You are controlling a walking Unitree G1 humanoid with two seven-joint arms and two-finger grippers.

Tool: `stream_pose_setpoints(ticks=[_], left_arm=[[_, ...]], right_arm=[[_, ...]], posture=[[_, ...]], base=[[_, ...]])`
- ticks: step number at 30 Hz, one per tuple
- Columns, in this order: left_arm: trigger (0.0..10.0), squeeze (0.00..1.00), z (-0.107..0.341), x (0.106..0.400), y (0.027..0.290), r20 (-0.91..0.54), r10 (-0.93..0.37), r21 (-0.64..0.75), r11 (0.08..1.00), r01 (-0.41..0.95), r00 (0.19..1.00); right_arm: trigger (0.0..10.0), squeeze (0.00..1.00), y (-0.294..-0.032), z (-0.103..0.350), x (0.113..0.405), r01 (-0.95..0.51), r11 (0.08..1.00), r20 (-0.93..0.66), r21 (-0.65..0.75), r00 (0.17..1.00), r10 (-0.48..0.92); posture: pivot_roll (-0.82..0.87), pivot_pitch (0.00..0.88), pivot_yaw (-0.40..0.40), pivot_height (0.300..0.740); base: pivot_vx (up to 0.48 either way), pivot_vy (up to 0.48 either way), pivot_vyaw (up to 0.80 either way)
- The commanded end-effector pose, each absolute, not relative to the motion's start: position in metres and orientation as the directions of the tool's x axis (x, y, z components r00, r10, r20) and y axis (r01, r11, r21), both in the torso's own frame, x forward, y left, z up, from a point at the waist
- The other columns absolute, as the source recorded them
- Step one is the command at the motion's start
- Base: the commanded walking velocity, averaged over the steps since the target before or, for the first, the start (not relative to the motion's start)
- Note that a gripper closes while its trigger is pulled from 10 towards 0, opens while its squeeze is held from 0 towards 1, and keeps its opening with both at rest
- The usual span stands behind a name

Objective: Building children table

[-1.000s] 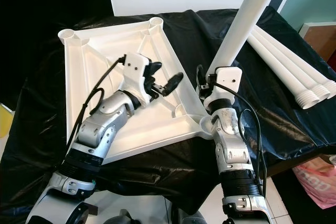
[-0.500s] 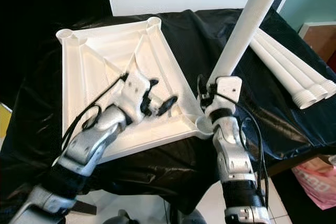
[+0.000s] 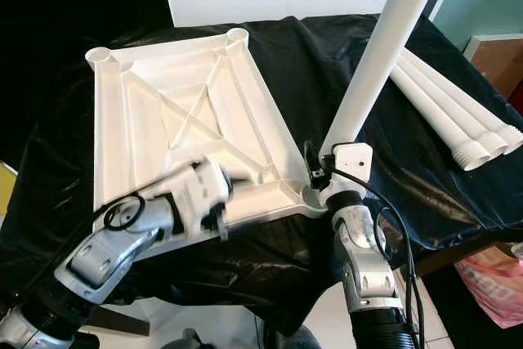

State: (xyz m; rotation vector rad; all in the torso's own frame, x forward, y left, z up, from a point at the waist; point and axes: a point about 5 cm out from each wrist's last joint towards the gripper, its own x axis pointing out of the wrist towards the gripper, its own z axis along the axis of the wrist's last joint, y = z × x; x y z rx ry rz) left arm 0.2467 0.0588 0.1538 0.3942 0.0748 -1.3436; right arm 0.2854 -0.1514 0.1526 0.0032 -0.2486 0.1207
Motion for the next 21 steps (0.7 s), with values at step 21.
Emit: stream_pose_setpoints(ticks=[21], left_arm=[[10.0, 0.00, 0.133, 0.286, 0.075, -0.394, -0.736, 0.326, 0.448, 0.833, 0.550]], right_arm=[[10.0, 0.00, -0.151, 0.118, 0.265, -0.151, 0.988, 0.104, 0.002, 0.983, 0.150]], posture=[[-0.02, 0.176, -0.053, 0.740]], base=[[0.000, 0.000, 0.00]])
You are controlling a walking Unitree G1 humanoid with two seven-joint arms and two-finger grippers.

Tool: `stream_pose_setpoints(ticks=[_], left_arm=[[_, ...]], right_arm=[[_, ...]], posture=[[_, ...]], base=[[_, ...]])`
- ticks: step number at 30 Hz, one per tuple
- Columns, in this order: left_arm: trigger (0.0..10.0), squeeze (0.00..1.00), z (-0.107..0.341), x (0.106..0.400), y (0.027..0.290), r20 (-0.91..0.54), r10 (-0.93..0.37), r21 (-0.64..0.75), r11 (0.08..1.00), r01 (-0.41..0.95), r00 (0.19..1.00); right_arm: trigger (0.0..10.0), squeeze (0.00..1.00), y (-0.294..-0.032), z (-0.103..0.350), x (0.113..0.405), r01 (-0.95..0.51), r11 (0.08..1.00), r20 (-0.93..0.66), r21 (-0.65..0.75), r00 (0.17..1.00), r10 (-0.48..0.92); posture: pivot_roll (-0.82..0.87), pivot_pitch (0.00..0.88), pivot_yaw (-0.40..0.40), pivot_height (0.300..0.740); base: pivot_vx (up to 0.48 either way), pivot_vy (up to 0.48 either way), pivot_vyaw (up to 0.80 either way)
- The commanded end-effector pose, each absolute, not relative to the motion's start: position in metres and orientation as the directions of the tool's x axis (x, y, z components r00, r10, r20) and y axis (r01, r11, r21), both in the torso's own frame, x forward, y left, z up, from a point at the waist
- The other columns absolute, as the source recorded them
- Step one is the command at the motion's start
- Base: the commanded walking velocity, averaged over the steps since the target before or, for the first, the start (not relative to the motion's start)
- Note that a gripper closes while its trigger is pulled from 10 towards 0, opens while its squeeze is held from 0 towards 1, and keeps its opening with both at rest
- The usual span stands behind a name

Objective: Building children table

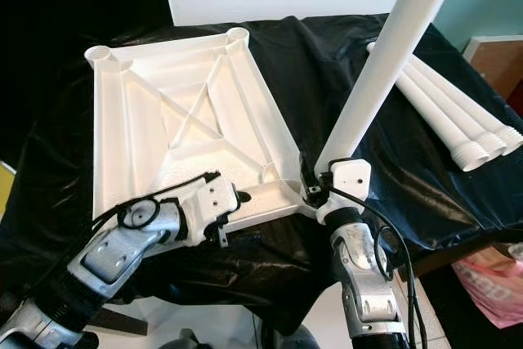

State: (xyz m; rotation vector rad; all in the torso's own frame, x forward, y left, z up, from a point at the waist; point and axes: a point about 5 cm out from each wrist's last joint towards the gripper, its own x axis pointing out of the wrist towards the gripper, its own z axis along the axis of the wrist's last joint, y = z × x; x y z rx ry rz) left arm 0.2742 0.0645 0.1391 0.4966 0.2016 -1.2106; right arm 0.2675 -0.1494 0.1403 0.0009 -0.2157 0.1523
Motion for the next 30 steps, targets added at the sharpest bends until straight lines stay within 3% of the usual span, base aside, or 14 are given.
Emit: stream_pose_setpoints(ticks=[1, 7, 11, 27, 30], left_arm=[[10.0, 0.00, 0.135, 0.292, 0.076, -0.377, -0.711, 0.333, 0.494, 0.803, 0.593], [10.0, 0.00, 0.149, 0.311, 0.081, -0.307, -0.636, 0.360, 0.611, 0.705, 0.708], [10.0, 0.00, 0.154, 0.317, 0.081, -0.283, -0.622, 0.353, 0.641, 0.682, 0.730], [10.0, 0.00, 0.171, 0.292, 0.066, -0.183, -0.812, 0.228, 0.513, 0.827, 0.554], [10.0, 0.00, 0.172, 0.291, 0.066, -0.180, -0.815, 0.226, 0.511, 0.830, 0.551]], right_arm=[[10.0, 0.00, -0.152, 0.117, 0.267, -0.148, 0.989, 0.098, 0.009, 0.984, 0.147], [10.0, 0.00, -0.157, 0.119, 0.277, -0.149, 0.989, 0.098, 0.018, 0.984, 0.147], [10.0, 0.00, -0.157, 0.121, 0.282, -0.163, 0.987, 0.106, 0.016, 0.981, 0.160], [10.0, 0.00, -0.143, 0.102, 0.272, -0.363, 0.926, 0.073, -0.100, 0.926, 0.371], [10.0, 0.00, -0.141, 0.102, 0.272, -0.382, 0.918, 0.075, -0.110, 0.917, 0.391]], posture=[[-0.01, 0.173, -0.052, 0.740], [0.00, 0.161, -0.053, 0.740], [0.01, 0.156, -0.055, 0.740], [0.03, 0.129, -0.083, 0.740], [0.03, 0.129, -0.083, 0.740]], base=[[0.000, 0.000, 0.00], [0.000, 0.000, 0.00], [0.000, 0.000, 0.00], [0.000, 0.000, 0.00], [0.000, 0.000, 0.00]])
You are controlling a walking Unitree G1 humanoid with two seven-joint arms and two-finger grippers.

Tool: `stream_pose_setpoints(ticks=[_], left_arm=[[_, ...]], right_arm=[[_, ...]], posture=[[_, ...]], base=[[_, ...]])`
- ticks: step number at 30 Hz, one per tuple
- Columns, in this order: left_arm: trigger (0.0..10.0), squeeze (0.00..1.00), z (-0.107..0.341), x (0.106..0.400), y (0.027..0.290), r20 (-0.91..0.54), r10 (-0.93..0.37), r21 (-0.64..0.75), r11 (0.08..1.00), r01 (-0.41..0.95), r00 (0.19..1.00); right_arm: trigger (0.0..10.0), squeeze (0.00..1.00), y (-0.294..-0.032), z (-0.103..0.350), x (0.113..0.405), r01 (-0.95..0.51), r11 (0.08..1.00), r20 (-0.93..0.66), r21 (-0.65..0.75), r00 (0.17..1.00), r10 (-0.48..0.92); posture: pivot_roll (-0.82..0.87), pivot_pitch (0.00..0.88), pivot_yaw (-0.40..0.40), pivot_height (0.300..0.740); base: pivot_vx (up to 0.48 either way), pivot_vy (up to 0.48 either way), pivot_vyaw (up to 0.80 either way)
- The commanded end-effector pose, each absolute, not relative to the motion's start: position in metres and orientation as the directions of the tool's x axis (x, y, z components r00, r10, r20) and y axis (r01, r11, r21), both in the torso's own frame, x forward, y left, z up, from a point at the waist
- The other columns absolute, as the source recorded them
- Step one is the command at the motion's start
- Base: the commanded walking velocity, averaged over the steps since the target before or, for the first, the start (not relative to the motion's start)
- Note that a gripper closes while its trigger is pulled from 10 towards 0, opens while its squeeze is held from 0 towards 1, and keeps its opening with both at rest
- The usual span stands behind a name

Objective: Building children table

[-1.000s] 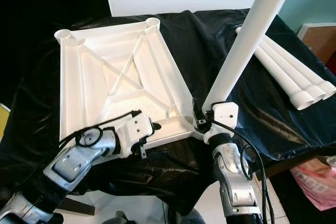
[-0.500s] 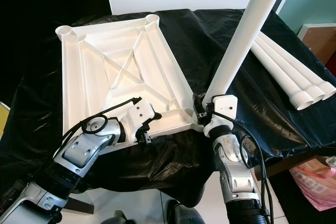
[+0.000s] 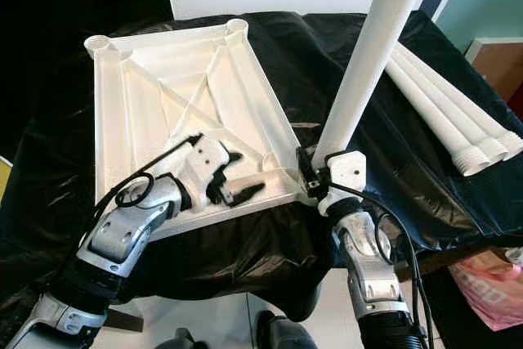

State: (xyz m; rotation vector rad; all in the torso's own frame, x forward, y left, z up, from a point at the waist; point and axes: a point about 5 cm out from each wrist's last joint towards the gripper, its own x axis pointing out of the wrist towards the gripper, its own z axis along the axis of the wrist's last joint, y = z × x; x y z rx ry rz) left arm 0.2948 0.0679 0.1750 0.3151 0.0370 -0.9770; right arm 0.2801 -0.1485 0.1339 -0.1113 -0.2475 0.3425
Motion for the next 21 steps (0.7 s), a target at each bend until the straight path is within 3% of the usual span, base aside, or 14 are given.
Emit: stream_pose_setpoints(ticks=[1, 12, 21], left_arm=[[10.0, 0.00, 0.174, 0.291, 0.066, -0.172, -0.819, 0.224, 0.508, 0.832, 0.547], [10.0, 0.00, 0.189, 0.287, 0.061, -0.120, -0.836, 0.213, 0.505, 0.836, 0.536], [10.0, 0.00, 0.194, 0.285, 0.057, -0.099, -0.838, 0.209, 0.509, 0.835, 0.536]], right_arm=[[10.0, 0.00, -0.141, 0.101, 0.272, -0.393, 0.914, 0.076, -0.100, 0.913, 0.401], [10.0, 0.00, -0.142, 0.091, 0.274, -0.411, 0.907, 0.035, 0.088, 0.911, 0.410], [10.0, 0.00, -0.139, 0.087, 0.271, -0.427, 0.902, 0.024, 0.064, 0.904, 0.426]], posture=[[0.04, 0.127, -0.087, 0.740], [0.04, 0.142, -0.086, 0.740], [0.03, 0.146, -0.084, 0.740]], base=[[0.000, 0.000, 0.00], [0.000, 0.000, 0.00], [0.000, 0.000, 0.00]])
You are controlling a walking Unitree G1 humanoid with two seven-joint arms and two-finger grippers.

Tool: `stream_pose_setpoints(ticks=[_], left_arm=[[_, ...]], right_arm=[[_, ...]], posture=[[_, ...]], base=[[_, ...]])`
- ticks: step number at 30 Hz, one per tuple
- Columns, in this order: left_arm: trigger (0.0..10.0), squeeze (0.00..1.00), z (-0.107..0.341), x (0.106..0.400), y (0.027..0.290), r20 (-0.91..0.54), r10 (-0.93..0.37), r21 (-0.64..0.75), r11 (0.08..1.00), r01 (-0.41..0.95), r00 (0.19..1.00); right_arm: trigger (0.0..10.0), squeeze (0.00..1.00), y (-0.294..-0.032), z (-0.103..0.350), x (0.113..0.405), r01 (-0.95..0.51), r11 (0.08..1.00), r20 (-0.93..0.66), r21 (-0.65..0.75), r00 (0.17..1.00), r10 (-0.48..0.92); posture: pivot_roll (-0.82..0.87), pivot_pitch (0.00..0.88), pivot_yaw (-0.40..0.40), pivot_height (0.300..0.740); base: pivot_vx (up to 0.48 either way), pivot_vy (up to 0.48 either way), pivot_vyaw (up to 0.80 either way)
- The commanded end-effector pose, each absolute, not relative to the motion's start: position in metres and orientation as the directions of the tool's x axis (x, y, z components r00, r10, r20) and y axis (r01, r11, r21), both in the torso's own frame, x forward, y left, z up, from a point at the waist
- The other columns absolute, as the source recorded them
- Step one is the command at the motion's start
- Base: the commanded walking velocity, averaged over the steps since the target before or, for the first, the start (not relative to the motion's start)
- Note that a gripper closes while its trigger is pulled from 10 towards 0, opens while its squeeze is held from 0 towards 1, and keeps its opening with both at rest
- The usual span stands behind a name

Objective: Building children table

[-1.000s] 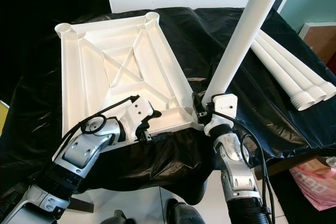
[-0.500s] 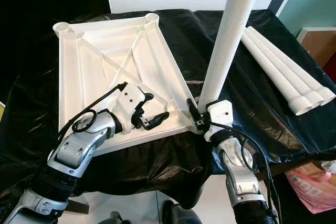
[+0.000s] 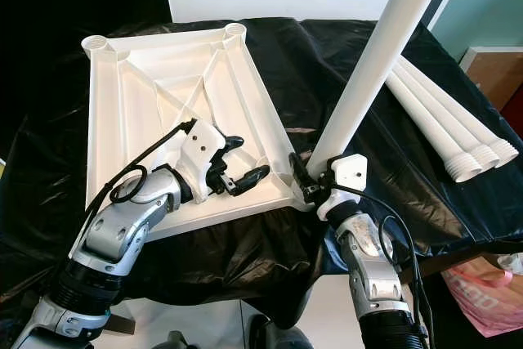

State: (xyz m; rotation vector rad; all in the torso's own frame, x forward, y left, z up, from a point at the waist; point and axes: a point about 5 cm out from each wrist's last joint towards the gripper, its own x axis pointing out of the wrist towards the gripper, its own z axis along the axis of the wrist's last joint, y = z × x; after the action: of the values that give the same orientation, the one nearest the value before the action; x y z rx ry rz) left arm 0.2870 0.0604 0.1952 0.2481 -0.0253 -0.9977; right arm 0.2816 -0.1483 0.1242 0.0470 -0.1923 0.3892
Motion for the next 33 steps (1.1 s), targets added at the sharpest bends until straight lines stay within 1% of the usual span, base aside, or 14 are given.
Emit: stream_pose_setpoints(ticks=[1, 7, 9, 10, 11, 14, 15, 18, 19, 20, 23, 24, 33], left_arm=[[10.0, 0.00, 0.194, 0.284, 0.057, -0.099, -0.839, 0.209, 0.509, 0.835, 0.536], [10.0, 0.00, 0.196, 0.283, 0.055, -0.091, -0.841, 0.202, 0.508, 0.837, 0.533], [10.0, 0.00, 0.196, 0.283, 0.055, -0.091, -0.842, 0.201, 0.508, 0.838, 0.532], [10.0, 0.00, 0.196, 0.282, 0.054, -0.092, -0.843, 0.200, 0.506, 0.839, 0.530], [10.0, 0.00, 0.196, 0.282, 0.054, -0.092, -0.843, 0.200, 0.506, 0.839, 0.530], [10.0, 0.00, 0.196, 0.281, 0.053, -0.092, -0.846, 0.194, 0.501, 0.843, 0.525], [10.0, 0.00, 0.196, 0.281, 0.053, -0.092, -0.846, 0.194, 0.501, 0.843, 0.525], [10.0, 0.00, 0.197, 0.281, 0.052, -0.089, -0.848, 0.193, 0.500, 0.844, 0.522], [10.0, 0.00, 0.198, 0.281, 0.052, -0.088, -0.848, 0.193, 0.500, 0.844, 0.522], [10.0, 0.00, 0.198, 0.281, 0.051, -0.086, -0.849, 0.192, 0.500, 0.845, 0.522], [10.0, 0.00, 0.199, 0.281, 0.051, -0.085, -0.849, 0.192, 0.499, 0.845, 0.521], [10.0, 0.00, 0.199, 0.281, 0.051, -0.084, -0.849, 0.191, 0.500, 0.845, 0.521], [10.0, 0.00, 0.200, 0.281, 0.050, -0.082, -0.850, 0.186, 0.501, 0.845, 0.521]], right_arm=[[10.0, 0.00, -0.139, 0.085, 0.270, -0.425, 0.903, 0.022, 0.066, 0.905, 0.425], [10.0, 0.00, -0.142, 0.079, 0.267, -0.395, 0.915, 0.005, 0.079, 0.918, 0.396], [10.0, 0.00, -0.143, 0.079, 0.266, -0.369, 0.926, 0.003, 0.082, 0.929, 0.370], [10.0, 0.00, -0.144, 0.078, 0.267, -0.324, 0.942, -0.003, 0.083, 0.945, 0.326], [10.0, 0.00, -0.144, 0.078, 0.267, -0.324, 0.942, -0.003, 0.083, 0.945, 0.326], [10.0, 0.00, -0.144, 0.078, 0.271, -0.185, 0.978, -0.017, 0.097, 0.982, 0.188], [10.0, 0.00, -0.144, 0.078, 0.271, -0.185, 0.978, -0.017, 0.097, 0.982, 0.188], [10.0, 0.00, -0.139, 0.081, 0.276, 0.008, 0.993, -0.014, 0.120, 1.000, -0.006], [10.0, 0.00, -0.139, 0.082, 0.276, 0.041, 0.991, -0.010, 0.127, 0.999, -0.040], [10.0, 0.00, -0.134, 0.084, 0.276, 0.045, 0.990, -0.005, 0.137, 0.999, -0.045], [10.0, 0.00, -0.130, 0.085, 0.276, 0.044, 0.989, -0.001, 0.143, 0.999, -0.044], [10.0, 0.00, -0.126, 0.086, 0.276, 0.023, 0.988, 0.009, 0.154, 1.000, -0.024], [10.0, 0.00, -0.127, 0.088, 0.276, 0.040, 0.985, 0.019, 0.165, 0.999, -0.044]], posture=[[0.03, 0.147, -0.084, 0.740], [0.03, 0.150, -0.083, 0.740], [0.03, 0.152, -0.082, 0.740], [0.03, 0.153, -0.081, 0.740], [0.03, 0.153, -0.081, 0.740], [0.03, 0.154, -0.079, 0.740], [0.03, 0.154, -0.079, 0.740], [0.03, 0.153, -0.079, 0.740], [0.03, 0.153, -0.079, 0.740], [0.04, 0.152, -0.079, 0.740], [0.04, 0.152, -0.079, 0.740], [0.04, 0.151, -0.078, 0.740], [0.04, 0.150, -0.078, 0.740]], base=[[0.000, 0.000, 0.00], [0.000, 0.000, 0.00], [0.000, 0.000, 0.00], [0.000, 0.000, 0.00], [0.000, 0.000, 0.00], [0.000, 0.000, 0.00], [0.000, 0.000, 0.00], [0.000, 0.000, 0.00], [0.000, 0.000, 0.00], [0.000, 0.000, 0.00], [0.000, 0.000, 0.00], [0.000, 0.000, 0.00], [0.000, 0.000, 0.00]])
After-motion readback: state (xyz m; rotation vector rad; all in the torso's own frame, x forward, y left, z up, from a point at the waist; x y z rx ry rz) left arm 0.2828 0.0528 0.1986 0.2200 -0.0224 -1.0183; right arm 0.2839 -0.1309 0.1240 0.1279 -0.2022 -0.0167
